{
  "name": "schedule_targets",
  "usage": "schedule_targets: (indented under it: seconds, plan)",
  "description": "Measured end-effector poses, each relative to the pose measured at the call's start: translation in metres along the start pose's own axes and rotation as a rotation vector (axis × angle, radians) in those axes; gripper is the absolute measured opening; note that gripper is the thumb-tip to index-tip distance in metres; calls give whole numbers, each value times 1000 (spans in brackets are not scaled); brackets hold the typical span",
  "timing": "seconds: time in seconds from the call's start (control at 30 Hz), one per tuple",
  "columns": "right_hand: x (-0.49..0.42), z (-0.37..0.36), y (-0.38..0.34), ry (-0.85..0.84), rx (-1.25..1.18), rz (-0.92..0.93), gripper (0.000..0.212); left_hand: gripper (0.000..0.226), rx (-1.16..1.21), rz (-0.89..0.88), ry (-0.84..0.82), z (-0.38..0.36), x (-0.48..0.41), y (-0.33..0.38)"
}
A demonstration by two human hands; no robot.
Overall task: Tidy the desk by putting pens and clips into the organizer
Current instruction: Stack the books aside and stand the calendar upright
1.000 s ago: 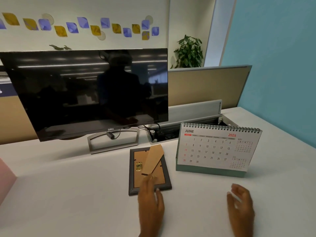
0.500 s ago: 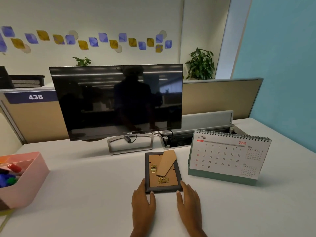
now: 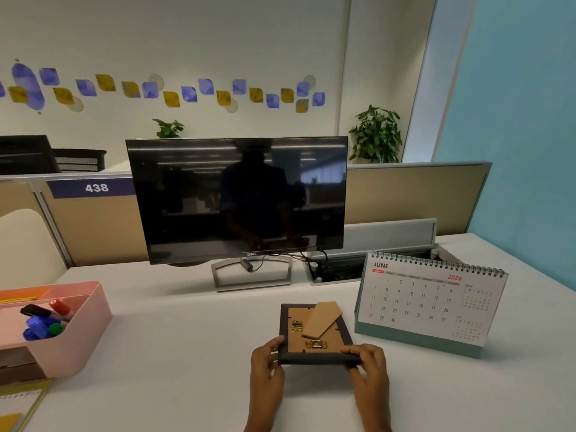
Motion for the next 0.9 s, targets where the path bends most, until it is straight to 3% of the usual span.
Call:
schedule_targets:
  seconds: [0.17, 0.3, 0.4, 0.47, 0.57, 0.73, 0.9]
  plan:
    - [-24, 16, -57, -44, -22, 188, 26, 45, -11, -213, 137, 32, -10, 52]
    - [-42, 25, -83, -59, -166, 102, 21, 24, -13, -308, 123, 53, -17, 86]
    - [-44, 27, -100, -97, -356, -17, 10, 21, -79, -270, 42, 55, -15, 82]
    - [-44, 29, -113, -114, -429, -41, 7, 11, -30, -160, -81, 49, -6, 71]
    - [-44, 28, -125, -179, -456, -46, 12, 17, 132, -69, -213, 41, 14, 59]
    - [-41, 18, -127, -300, -456, -123, 16, 21, 234, 15, -50, 44, 25, 48]
    - [-25, 5, -109, -383, -344, -205, 29, 25, 275, 79, -23, 49, 23, 45]
Point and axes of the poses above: each hand's wrist, its own x-axis away from the middle knuckle, its own z-axis out of the back of the hand, y = z × x, the point moved 6 cm from there along -x, towards the middle knuckle, and after that the axes turned 5 degrees about -x, right-handed, at the moved point
